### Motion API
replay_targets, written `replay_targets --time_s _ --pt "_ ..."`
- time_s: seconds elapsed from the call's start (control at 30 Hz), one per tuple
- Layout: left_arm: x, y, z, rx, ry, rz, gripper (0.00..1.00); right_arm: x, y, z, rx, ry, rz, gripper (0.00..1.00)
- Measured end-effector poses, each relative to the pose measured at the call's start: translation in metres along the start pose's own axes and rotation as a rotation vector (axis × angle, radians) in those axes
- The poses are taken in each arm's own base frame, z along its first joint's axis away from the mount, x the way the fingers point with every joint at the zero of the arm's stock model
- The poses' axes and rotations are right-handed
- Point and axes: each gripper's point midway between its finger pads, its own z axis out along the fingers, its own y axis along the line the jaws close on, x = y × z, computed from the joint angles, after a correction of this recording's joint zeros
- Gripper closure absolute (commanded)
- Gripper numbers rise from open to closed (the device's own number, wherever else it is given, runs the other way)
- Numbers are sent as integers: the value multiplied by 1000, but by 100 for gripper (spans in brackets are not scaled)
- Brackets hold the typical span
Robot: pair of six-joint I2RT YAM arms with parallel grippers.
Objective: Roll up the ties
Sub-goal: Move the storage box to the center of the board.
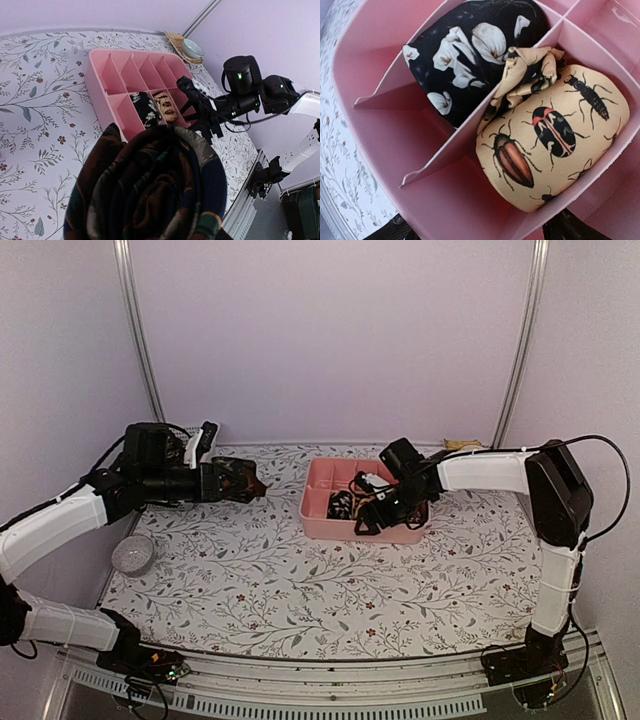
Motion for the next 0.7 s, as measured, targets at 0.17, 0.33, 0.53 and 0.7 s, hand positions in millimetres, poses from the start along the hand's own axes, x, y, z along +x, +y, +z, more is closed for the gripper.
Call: replay_targets --time_s 0.17,0.33,0.53,0.7 --pt "2 1 4 8 16 -29 100 38 69 2 -65 57 -52 22" --pt "2 2 4 1 12 -69 100 63 132 4 -121 65 -12 15" --pt "-5 -3 -2 -4 -21 -91 100 47 197 -7 -195 10 19 6" --pt "-2 -25 -7 29 -37 -98 100 2 233 -41 -258 -131 13 0"
